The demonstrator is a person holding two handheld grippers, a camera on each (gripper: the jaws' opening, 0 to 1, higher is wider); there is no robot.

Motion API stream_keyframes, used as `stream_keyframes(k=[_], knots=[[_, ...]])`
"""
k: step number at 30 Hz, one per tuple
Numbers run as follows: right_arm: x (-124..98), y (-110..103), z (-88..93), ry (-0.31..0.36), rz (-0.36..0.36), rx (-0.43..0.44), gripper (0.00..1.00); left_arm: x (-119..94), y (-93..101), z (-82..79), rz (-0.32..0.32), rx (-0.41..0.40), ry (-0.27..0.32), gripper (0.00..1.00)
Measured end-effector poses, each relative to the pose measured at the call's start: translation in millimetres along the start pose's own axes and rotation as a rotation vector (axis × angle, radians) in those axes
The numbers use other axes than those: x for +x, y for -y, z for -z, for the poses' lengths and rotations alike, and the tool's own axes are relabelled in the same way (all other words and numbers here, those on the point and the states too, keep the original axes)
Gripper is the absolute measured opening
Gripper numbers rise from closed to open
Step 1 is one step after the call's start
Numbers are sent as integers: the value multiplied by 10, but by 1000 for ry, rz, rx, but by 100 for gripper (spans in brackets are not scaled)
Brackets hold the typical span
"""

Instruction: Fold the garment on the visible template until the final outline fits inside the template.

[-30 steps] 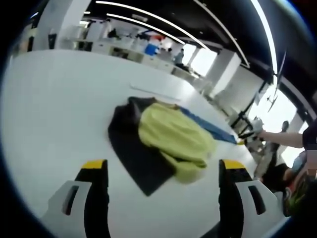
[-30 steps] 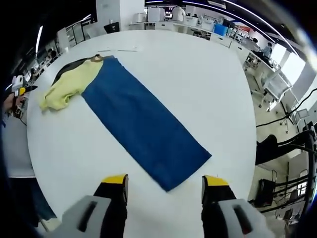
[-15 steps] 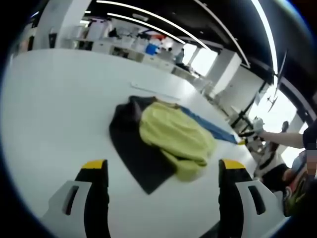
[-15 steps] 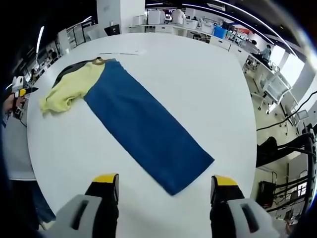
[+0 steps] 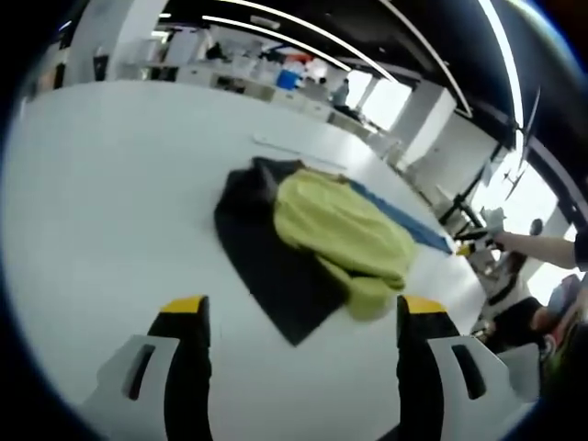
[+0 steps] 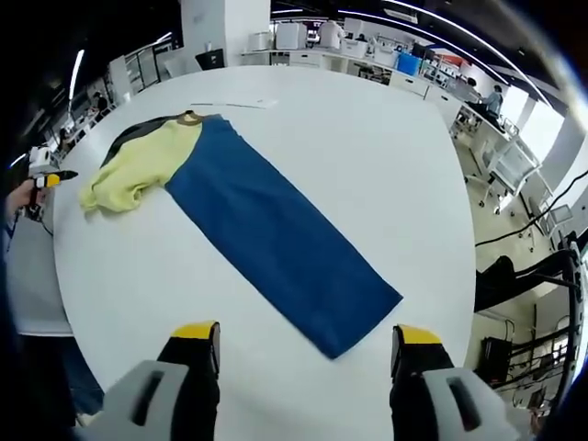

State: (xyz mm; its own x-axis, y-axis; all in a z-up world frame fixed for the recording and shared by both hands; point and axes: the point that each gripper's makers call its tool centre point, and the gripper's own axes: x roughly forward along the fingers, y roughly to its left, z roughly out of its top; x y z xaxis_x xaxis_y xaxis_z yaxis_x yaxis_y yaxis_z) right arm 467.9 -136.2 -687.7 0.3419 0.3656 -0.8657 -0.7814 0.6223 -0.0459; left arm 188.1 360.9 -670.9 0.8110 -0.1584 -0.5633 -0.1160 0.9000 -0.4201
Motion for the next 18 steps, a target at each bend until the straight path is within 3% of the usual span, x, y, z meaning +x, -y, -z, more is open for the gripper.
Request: stream_keyframes(k=[9,18], knots=[[-45,-71,-41,22,-10,-3,76,139,-28,179,-17,-20,-35,63],[-67,-320,-251,98,-61,-8,74,208,-16,265,-27,-38,-50,46]])
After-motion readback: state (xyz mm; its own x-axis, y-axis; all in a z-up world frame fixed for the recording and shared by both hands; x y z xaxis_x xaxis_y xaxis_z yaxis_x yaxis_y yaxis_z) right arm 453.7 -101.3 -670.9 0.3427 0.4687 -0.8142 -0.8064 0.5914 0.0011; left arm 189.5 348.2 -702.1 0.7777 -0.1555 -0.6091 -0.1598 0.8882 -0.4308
